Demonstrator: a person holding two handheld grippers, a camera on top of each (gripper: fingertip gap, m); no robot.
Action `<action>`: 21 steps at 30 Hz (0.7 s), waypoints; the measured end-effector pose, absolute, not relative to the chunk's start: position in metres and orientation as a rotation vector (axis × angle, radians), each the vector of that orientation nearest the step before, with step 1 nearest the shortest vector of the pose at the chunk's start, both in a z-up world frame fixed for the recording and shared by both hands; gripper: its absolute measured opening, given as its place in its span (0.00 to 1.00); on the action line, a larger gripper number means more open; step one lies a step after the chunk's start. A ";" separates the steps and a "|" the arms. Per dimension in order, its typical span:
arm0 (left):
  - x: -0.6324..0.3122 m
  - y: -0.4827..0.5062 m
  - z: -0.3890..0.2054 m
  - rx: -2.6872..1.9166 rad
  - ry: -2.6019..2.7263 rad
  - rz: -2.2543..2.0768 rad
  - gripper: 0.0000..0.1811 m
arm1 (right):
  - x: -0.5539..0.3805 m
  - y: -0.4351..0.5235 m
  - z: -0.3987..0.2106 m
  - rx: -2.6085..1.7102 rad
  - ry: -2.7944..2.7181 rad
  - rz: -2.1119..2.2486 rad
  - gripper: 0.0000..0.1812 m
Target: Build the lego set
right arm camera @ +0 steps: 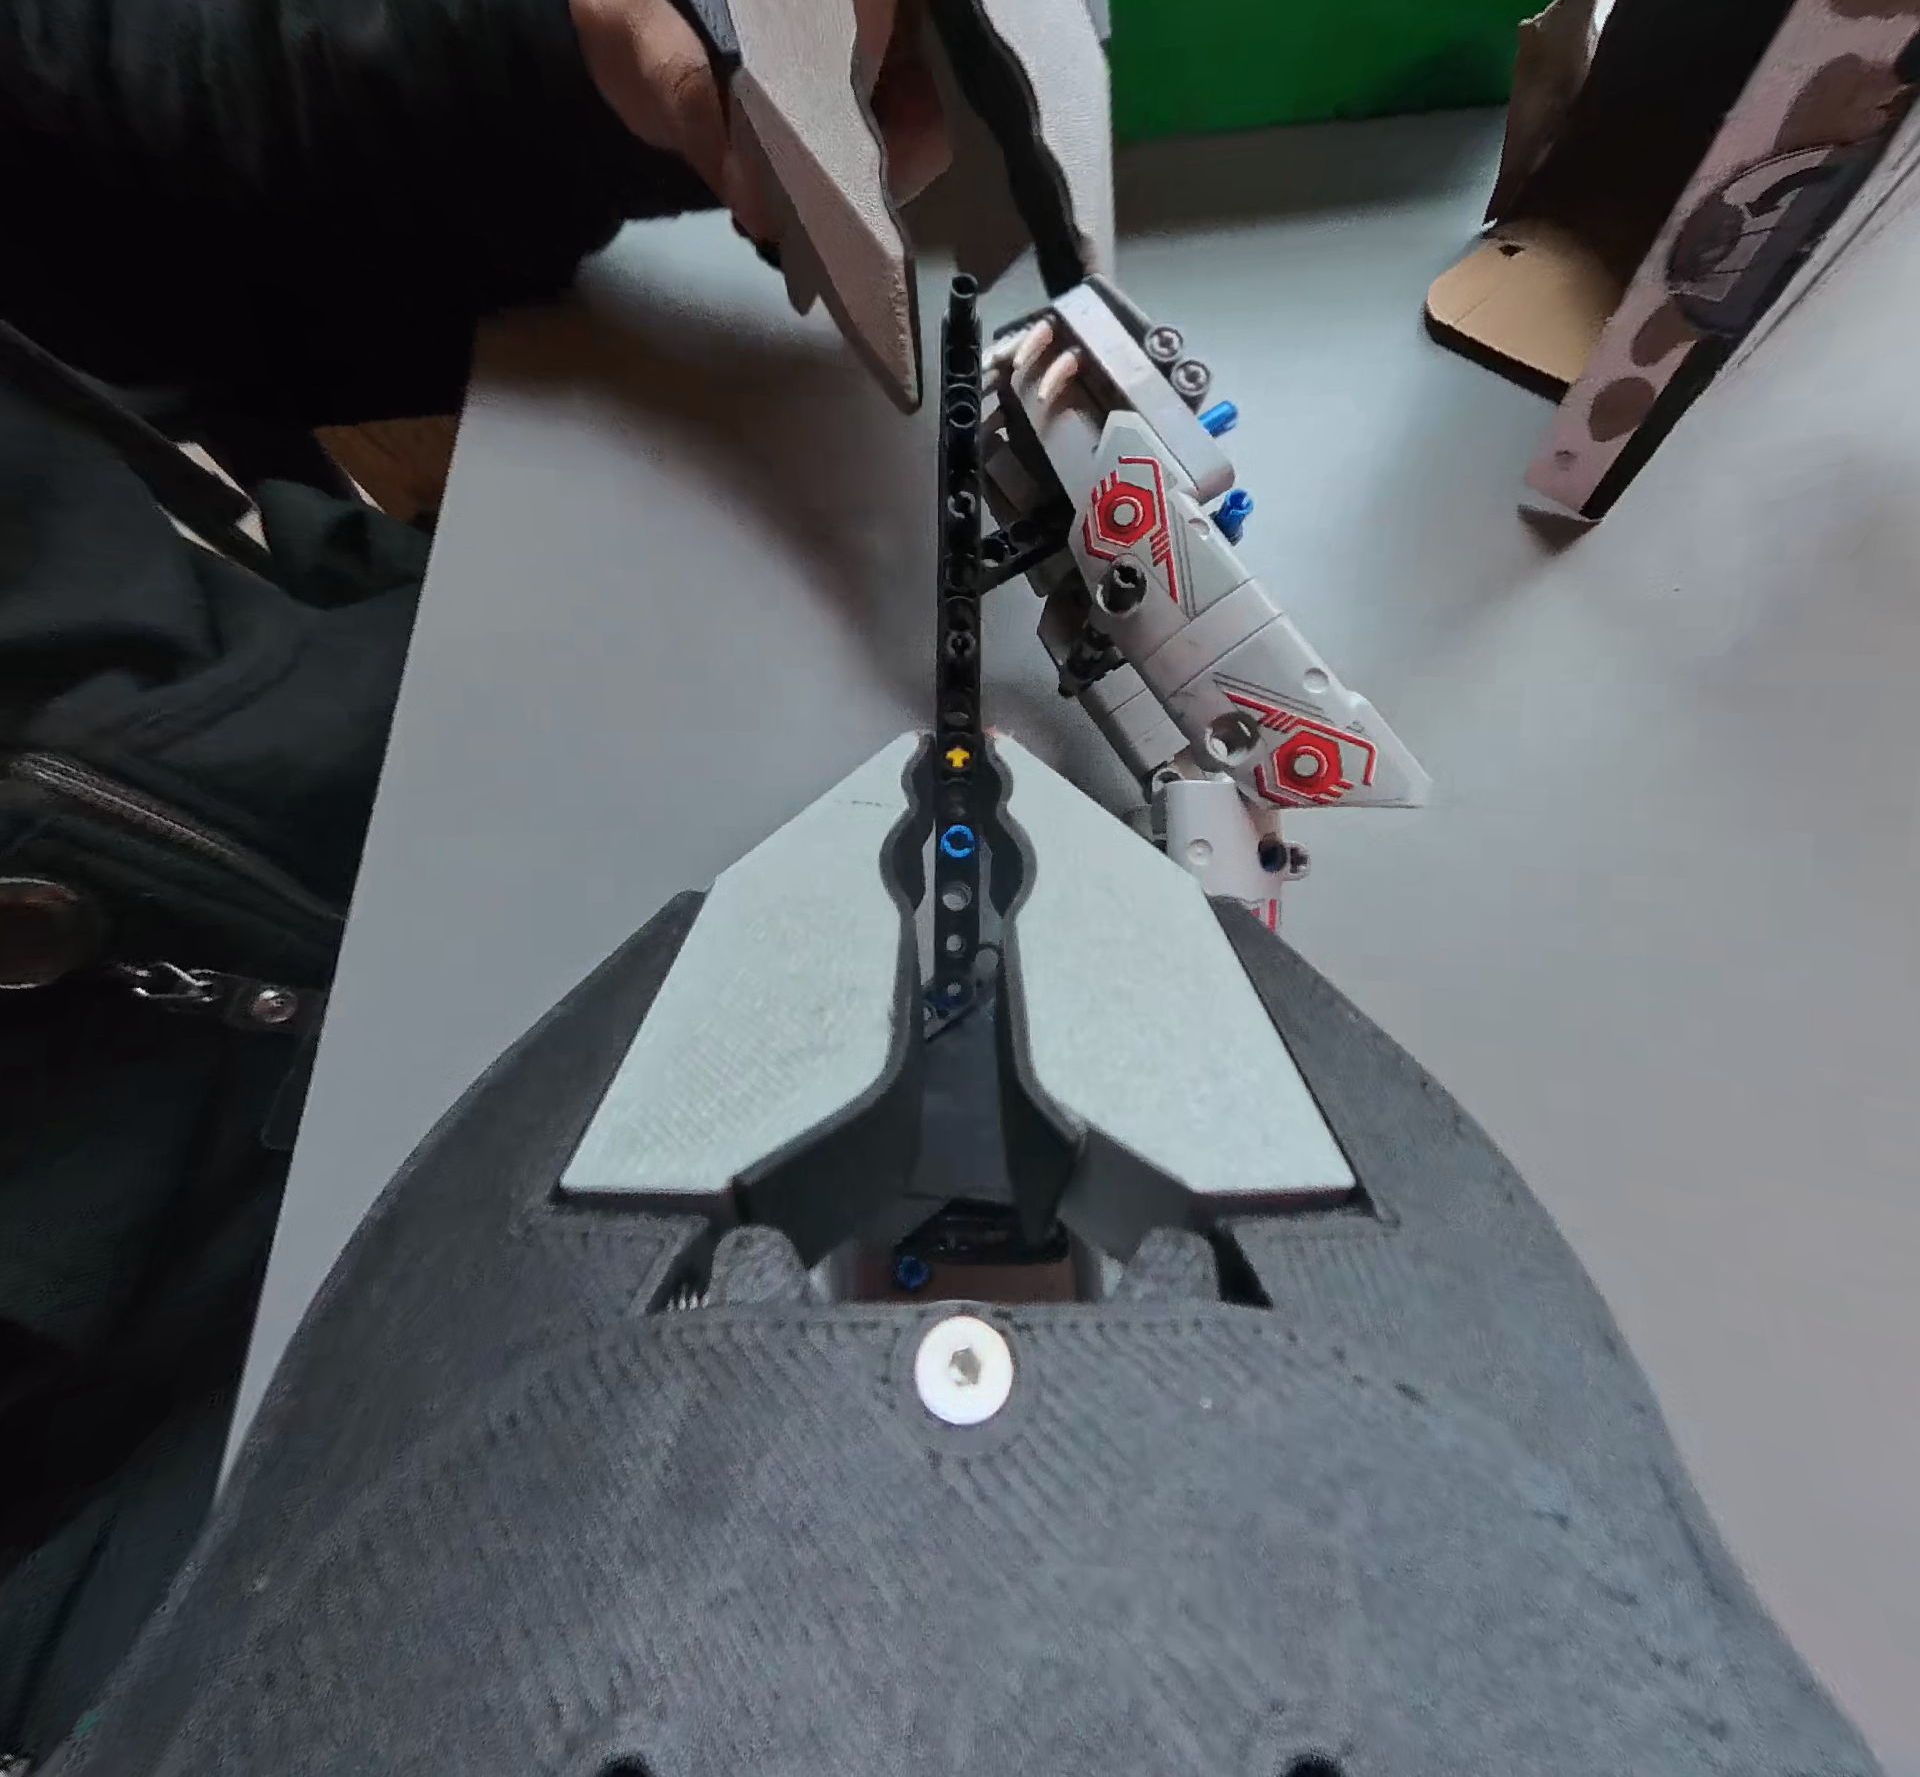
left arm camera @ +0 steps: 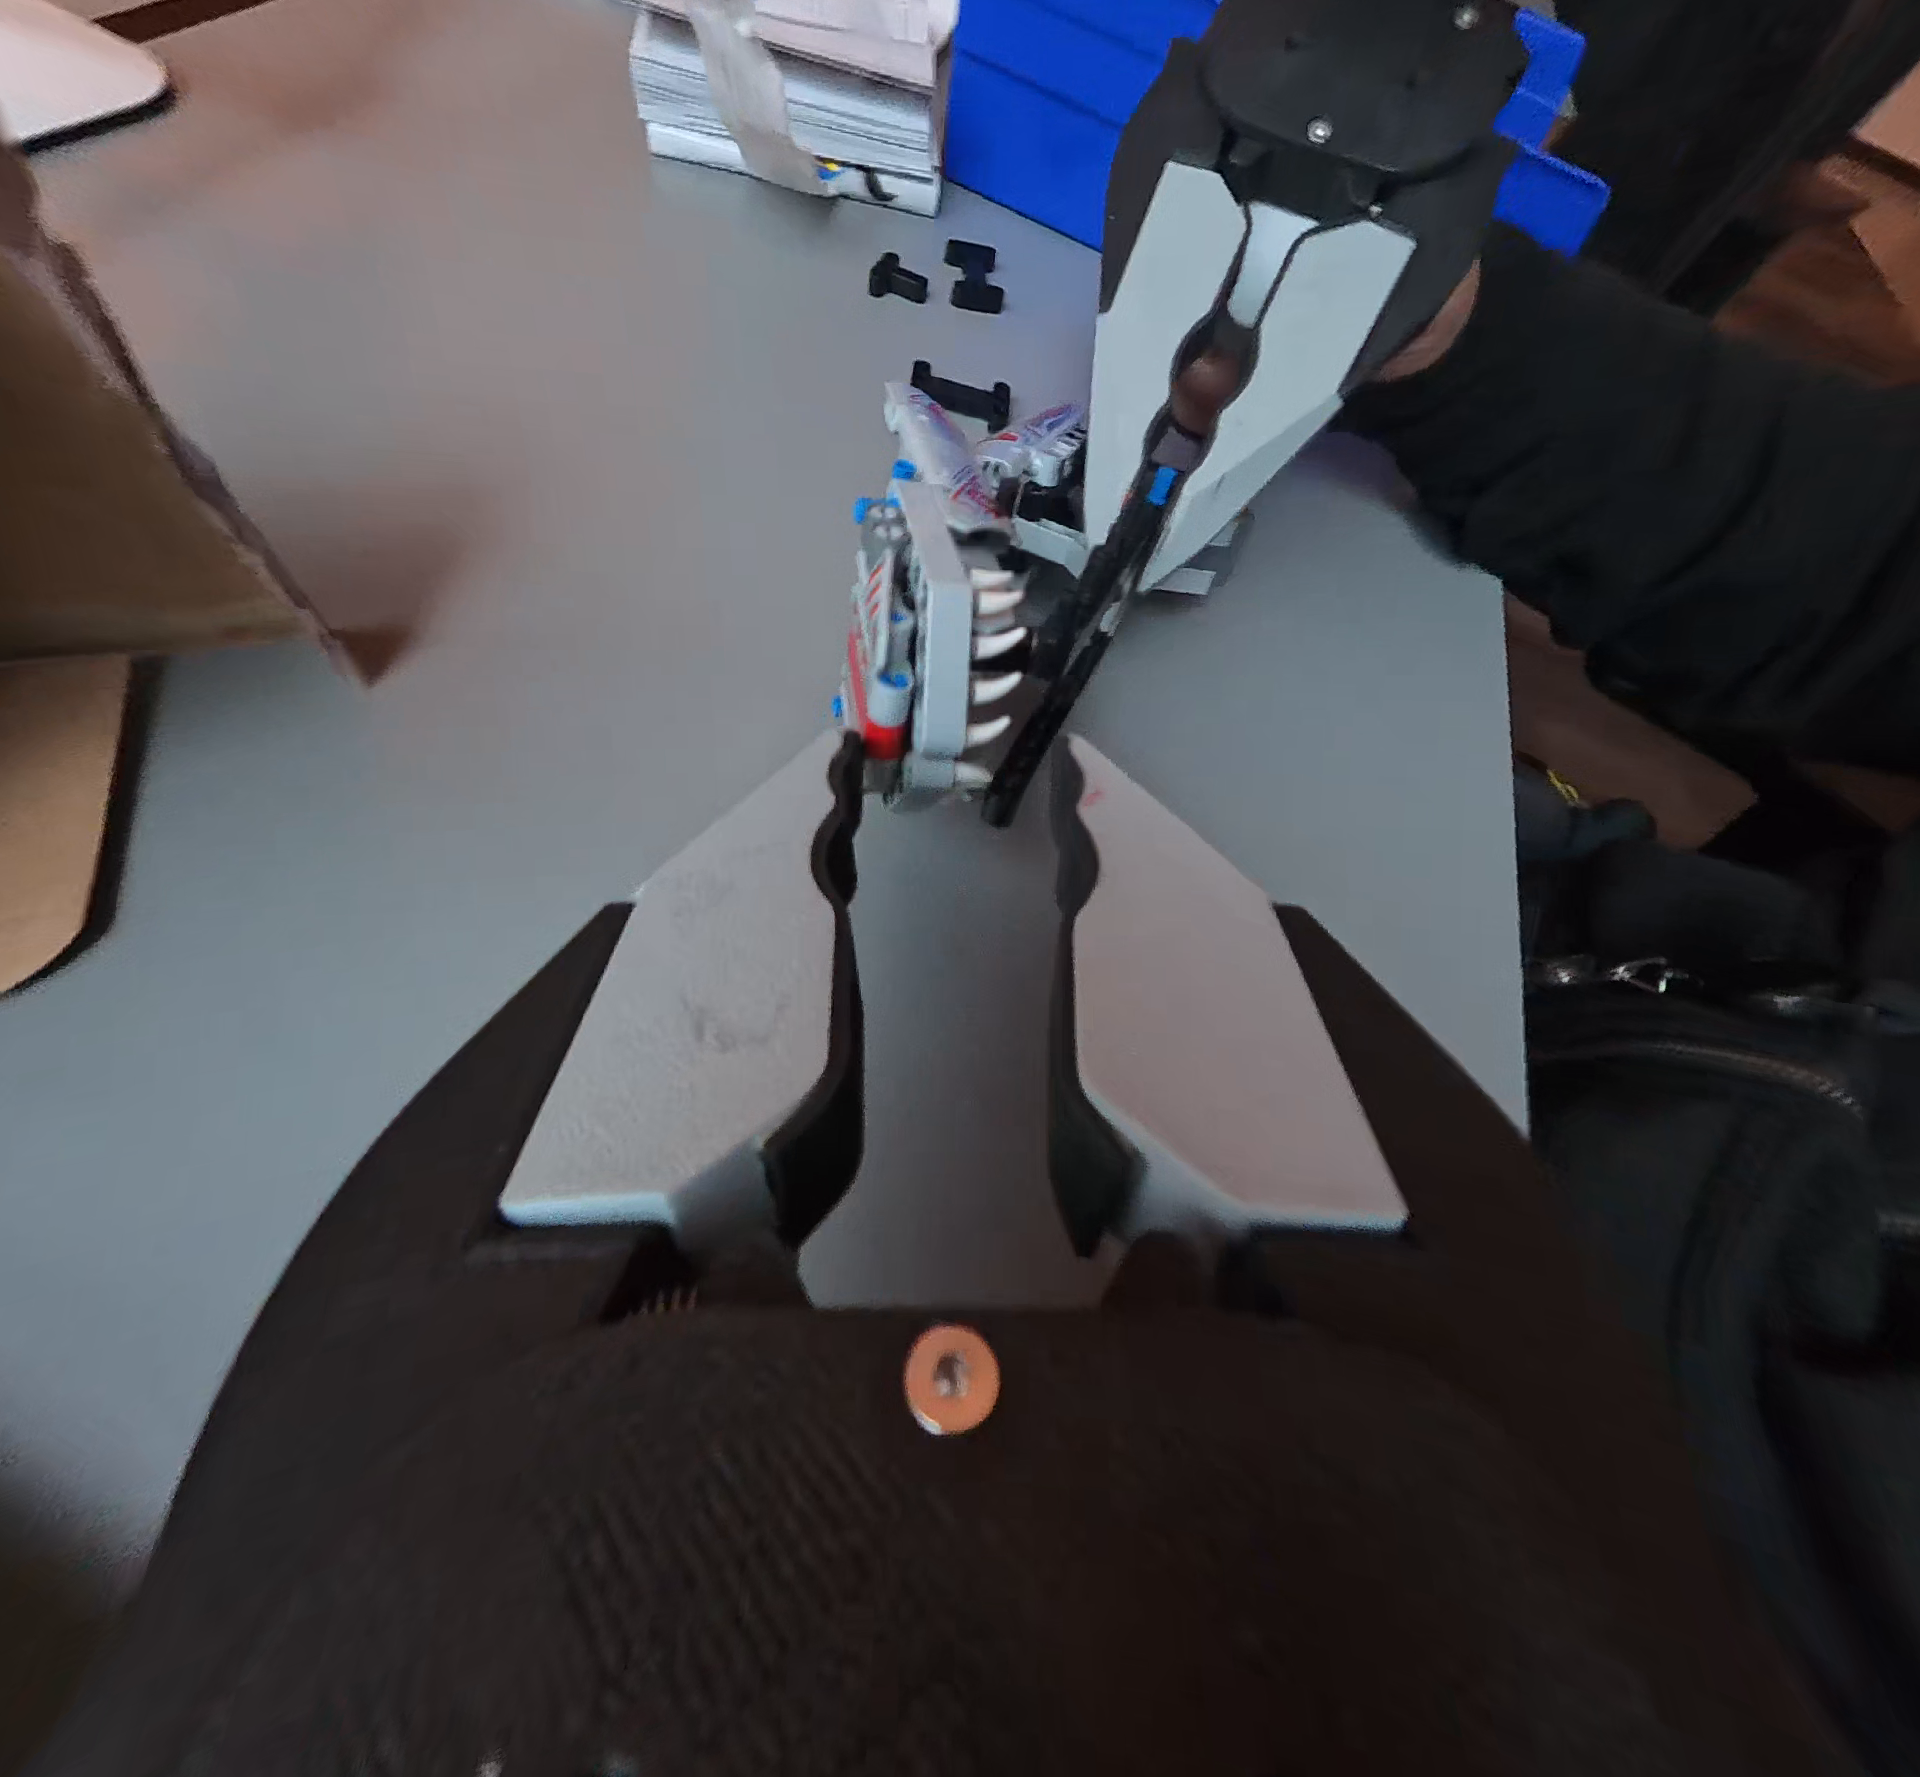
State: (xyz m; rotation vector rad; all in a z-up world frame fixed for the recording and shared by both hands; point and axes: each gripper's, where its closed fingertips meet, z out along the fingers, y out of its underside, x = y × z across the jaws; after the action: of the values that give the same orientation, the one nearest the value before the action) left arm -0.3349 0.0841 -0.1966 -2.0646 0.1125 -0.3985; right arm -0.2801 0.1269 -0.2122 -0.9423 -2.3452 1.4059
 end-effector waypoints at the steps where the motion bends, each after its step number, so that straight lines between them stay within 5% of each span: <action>1: -0.338 0.081 -0.193 -2.071 0.074 -0.377 0.14 | -0.280 0.128 -0.210 -0.961 -2.328 1.435 0.02; 12: -0.321 0.113 -0.193 -2.130 0.110 0.204 0.19 | -0.294 0.139 -0.184 -1.346 -2.080 1.799 0.02; 21: -0.316 0.122 -0.178 -2.058 0.129 0.276 0.12 | -0.290 0.136 -0.184 -1.423 -2.075 1.772 0.02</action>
State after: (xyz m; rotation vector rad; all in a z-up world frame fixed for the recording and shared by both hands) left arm -0.3155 0.1220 -0.1784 -2.0580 0.1291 0.2755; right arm -0.2902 0.1364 -0.1843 -1.4230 -2.0752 1.7716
